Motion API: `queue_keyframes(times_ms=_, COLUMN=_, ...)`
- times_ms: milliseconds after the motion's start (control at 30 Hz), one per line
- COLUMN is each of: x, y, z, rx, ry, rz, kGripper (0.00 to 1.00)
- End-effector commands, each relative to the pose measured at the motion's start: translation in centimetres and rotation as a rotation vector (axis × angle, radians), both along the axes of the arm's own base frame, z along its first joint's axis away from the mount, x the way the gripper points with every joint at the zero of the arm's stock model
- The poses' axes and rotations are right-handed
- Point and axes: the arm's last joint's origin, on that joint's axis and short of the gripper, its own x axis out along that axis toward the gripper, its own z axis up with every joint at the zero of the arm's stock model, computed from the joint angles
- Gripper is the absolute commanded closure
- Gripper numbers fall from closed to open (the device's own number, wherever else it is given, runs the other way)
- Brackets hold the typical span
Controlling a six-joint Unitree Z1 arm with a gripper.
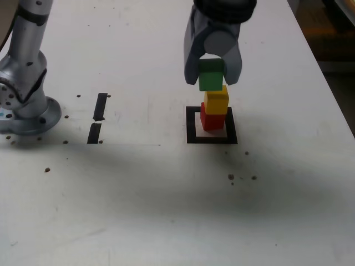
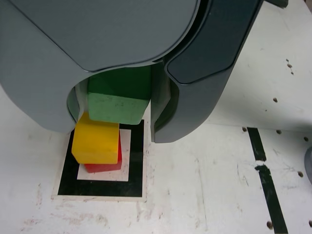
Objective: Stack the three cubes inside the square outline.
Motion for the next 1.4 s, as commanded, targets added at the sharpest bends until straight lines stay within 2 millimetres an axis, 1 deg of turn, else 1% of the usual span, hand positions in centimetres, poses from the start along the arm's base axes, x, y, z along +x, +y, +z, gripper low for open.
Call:
queue_keyframes(times_ms=0, x=0.0, y=0.1, z=0.0, rx=0.005, ry=0.010, rz=-0.007, kGripper=0.90)
queue_keyframes(times_ms=233, x=1.0, y=0.3, z=-1.3, rx=0.014, ry=0.037, rz=-0.027, kGripper=0.90)
queue_keyframes(times_ms=367, x=1.3, y=0.4, z=-1.7, rx=0.018, ry=0.043, rz=-0.030, kGripper=0.89)
queue_keyframes(times_ms=500, x=1.4, y=0.5, z=-1.8, rx=0.025, ry=0.041, rz=-0.031, kGripper=0.86)
queue_keyframes(times_ms=567, x=1.4, y=0.5, z=-1.8, rx=0.029, ry=0.041, rz=-0.032, kGripper=0.82)
queue_keyframes(times_ms=667, x=1.4, y=0.5, z=-1.8, rx=0.032, ry=0.040, rz=-0.033, kGripper=0.74)
queue_keyframes(times_ms=833, x=1.5, y=0.5, z=-2.0, rx=0.032, ry=0.044, rz=-0.033, kGripper=0.57)
queue_keyframes(times_ms=1067, x=1.8, y=0.4, z=-2.3, rx=0.028, ry=0.047, rz=-0.032, kGripper=0.37)
queue_keyframes(times_ms=1200, x=1.8, y=0.5, z=-2.6, rx=0.027, ry=0.056, rz=-0.031, kGripper=0.20)
queue_keyframes(times_ms=1233, x=1.7, y=0.5, z=-2.6, rx=0.029, ry=0.058, rz=-0.030, kGripper=0.14)
queue_keyframes(times_ms=1267, x=1.7, y=0.6, z=-2.5, rx=0.030, ry=0.058, rz=-0.031, kGripper=0.09)
queue_keyframes(times_ms=1367, x=1.4, y=0.6, z=-2.2, rx=0.034, ry=0.058, rz=-0.031, kGripper=0.01)
